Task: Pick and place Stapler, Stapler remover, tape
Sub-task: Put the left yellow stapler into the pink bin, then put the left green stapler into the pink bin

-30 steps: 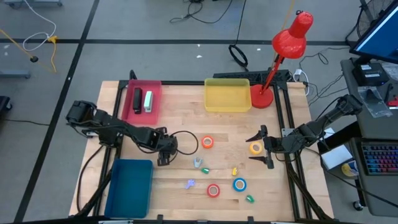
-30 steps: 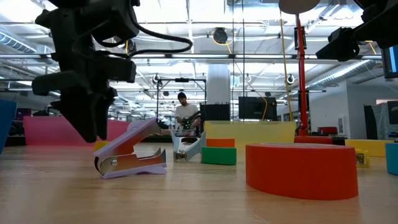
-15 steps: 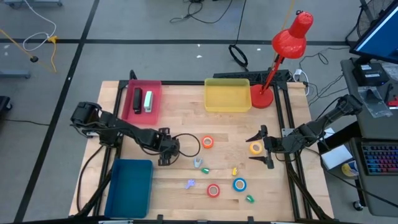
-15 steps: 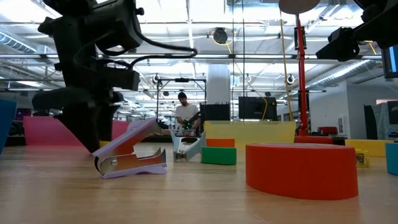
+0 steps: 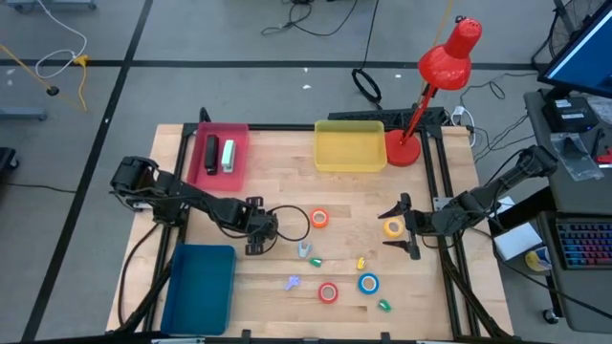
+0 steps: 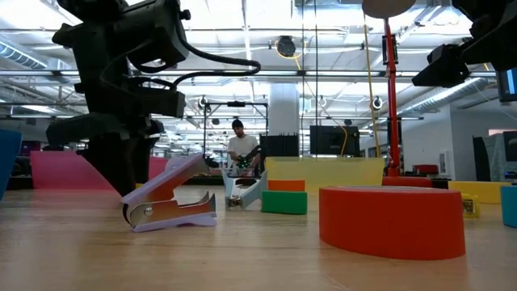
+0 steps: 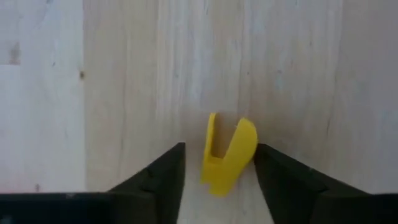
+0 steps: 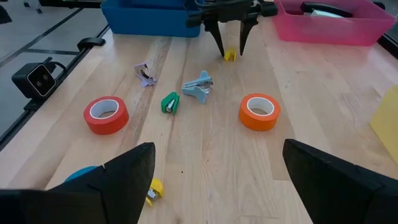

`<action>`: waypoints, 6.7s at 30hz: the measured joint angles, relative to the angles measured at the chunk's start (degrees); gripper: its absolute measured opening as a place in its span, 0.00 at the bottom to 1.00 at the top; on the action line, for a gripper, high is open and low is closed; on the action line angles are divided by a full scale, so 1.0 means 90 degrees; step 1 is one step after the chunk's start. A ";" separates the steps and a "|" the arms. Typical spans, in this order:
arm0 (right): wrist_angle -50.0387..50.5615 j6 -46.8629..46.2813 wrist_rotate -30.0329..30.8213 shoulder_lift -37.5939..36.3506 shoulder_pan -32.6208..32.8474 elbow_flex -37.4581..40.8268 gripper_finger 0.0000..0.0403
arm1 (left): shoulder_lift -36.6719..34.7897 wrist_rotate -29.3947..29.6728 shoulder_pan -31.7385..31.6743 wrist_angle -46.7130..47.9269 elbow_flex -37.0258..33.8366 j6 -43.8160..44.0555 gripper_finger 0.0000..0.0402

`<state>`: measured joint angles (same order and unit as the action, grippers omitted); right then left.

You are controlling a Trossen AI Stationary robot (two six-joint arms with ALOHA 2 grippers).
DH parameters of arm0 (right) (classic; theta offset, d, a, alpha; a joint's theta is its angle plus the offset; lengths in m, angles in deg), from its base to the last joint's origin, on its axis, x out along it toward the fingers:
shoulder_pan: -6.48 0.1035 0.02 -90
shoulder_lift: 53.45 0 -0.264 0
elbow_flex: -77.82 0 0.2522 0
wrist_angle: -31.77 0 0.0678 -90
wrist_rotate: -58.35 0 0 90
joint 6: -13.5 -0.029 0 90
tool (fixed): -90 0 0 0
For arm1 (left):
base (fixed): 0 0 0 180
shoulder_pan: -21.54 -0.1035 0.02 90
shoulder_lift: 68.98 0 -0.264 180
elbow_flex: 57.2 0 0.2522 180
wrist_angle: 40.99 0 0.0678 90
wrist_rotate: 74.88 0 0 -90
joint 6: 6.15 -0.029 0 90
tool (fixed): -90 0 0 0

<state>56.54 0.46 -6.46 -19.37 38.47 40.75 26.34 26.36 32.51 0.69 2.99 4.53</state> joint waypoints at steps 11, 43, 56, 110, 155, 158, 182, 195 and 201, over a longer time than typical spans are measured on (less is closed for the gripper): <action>-0.0008 -0.0001 0.0000 -0.0002 0.0000 0.0008 0.86 | -0.0107 -0.0132 -0.0077 -0.0142 0.0102 0.0037 0.12; -0.0214 -0.0002 0.0000 -0.0002 0.0000 0.0010 0.85 | -0.1797 0.1271 -0.4609 0.3724 0.0071 0.0492 0.16; -0.0210 0.0000 -0.0002 -0.0002 0.0000 0.0010 0.85 | -0.1800 0.0760 -0.4814 0.3516 0.0018 -0.0014 0.19; -0.0394 -0.0120 -0.0334 0.0000 0.0000 0.0010 0.85 | -0.1739 -0.0693 -0.2084 0.0646 0.1016 0.0385 0.53; -0.0673 -0.0068 -0.0313 0.0017 0.0000 0.0010 0.85 | 0.2507 -0.0925 0.0584 -0.0248 0.4200 -0.1844 0.57; -0.0677 -0.0068 -0.0313 0.0017 0.0000 0.0010 0.85 | 0.2731 -0.0928 0.0584 -0.0271 0.4200 -0.1846 0.57; -0.0676 -0.0103 -0.0313 0.0017 -0.0001 0.0010 0.85 | 0.3036 -0.1056 0.0219 -0.0368 0.4202 -0.1287 0.57; -0.0704 -0.0095 -0.0313 0.0023 -0.0001 0.0010 0.86 | 0.3203 -0.1256 0.0084 -0.0483 0.4219 -0.0805 0.50; -0.0703 -0.0095 -0.0313 0.0023 -0.0001 0.0010 0.86 | 0.3169 -0.1246 0.0073 -0.0430 0.4264 -0.0793 0.30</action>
<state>50.21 -0.39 -9.28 -19.16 38.46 40.84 54.87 15.15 33.16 -3.19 41.37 -2.60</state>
